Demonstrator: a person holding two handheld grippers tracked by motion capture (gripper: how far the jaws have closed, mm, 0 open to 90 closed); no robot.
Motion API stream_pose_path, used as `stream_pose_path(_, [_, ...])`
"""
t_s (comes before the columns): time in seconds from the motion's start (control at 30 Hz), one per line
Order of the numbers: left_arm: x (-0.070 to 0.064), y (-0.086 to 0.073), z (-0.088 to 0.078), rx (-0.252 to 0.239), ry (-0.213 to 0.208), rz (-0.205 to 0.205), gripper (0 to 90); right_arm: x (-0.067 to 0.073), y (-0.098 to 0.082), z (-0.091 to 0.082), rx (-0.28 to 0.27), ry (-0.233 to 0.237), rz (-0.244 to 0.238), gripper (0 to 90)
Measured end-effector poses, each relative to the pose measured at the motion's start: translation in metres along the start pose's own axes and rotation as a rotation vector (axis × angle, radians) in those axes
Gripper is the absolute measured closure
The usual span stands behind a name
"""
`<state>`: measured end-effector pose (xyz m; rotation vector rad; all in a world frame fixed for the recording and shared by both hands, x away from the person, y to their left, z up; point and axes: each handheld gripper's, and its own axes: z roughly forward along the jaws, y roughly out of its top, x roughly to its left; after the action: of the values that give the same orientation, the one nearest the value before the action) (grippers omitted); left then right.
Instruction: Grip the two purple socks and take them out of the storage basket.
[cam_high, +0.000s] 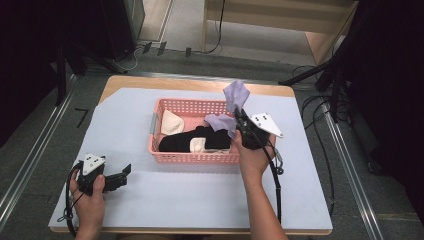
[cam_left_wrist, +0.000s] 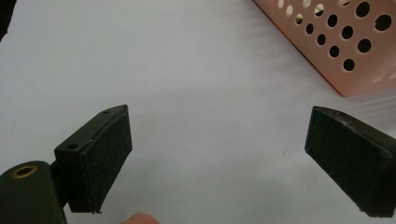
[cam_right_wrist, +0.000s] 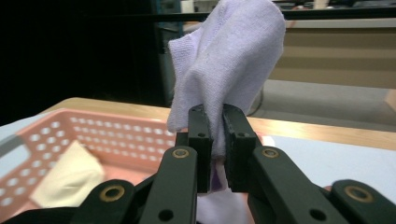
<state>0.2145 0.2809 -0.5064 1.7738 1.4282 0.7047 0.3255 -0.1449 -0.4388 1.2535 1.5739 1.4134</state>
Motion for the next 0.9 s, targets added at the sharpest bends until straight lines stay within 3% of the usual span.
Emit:
stream_pose_path(0.1, [0.000,0.000,0.000,0.000,0.000,0.000,8.1,-0.011,-0.002,-0.003,0.005,-0.027,0.005,83.3])
stream_pose_path(0.13, [0.000,0.000,0.000,0.000,0.001,0.000,8.1,-0.021,-0.004,-0.007,0.010,-0.050,0.015,83.3])
stream_pose_path(0.2, [0.000,0.000,0.000,0.000,0.002,0.000,8.1,-0.024,-0.006,-0.008,0.013,-0.059,0.018,83.3])
stream_pose_path(0.3, [0.000,0.000,0.000,0.002,0.003,0.002,8.1,-0.041,-0.016,-0.012,0.068,-0.129,0.032,83.2])
stream_pose_path(0.57, [0.000,0.000,0.000,0.001,0.003,0.002,8.1,-0.078,-0.047,-0.015,0.215,-0.250,0.143,82.6])
stream_pose_path(0.67, [0.000,0.000,0.000,-0.001,0.002,0.002,8.1,-0.086,-0.054,-0.016,0.259,-0.278,0.194,72.1])
stream_pose_path(0.73, [0.000,0.000,0.000,-0.001,0.002,0.002,8.1,-0.087,-0.054,-0.017,0.248,-0.279,0.206,68.7])
stream_pose_path(0.77, [0.000,0.000,0.000,0.000,0.002,0.003,8.1,-0.086,-0.052,-0.019,0.204,-0.258,0.229,63.1])
stream_pose_path(0.8, [0.000,0.000,0.000,0.000,0.002,0.003,8.1,-0.086,-0.052,-0.019,0.204,-0.258,0.229,63.1])
stream_pose_path(0.83, [-0.001,0.000,0.000,0.001,0.003,0.004,8.1,-0.081,-0.047,-0.020,0.153,-0.229,0.234,60.3])
stream_pose_path(0.87, [-0.001,0.000,0.000,0.001,0.003,0.004,8.1,-0.081,-0.047,-0.020,0.153,-0.229,0.234,60.3])
stream_pose_path(0.9, [-0.001,0.000,0.000,0.001,0.003,0.004,8.1,-0.075,-0.043,-0.020,0.116,-0.206,0.248,59.5])
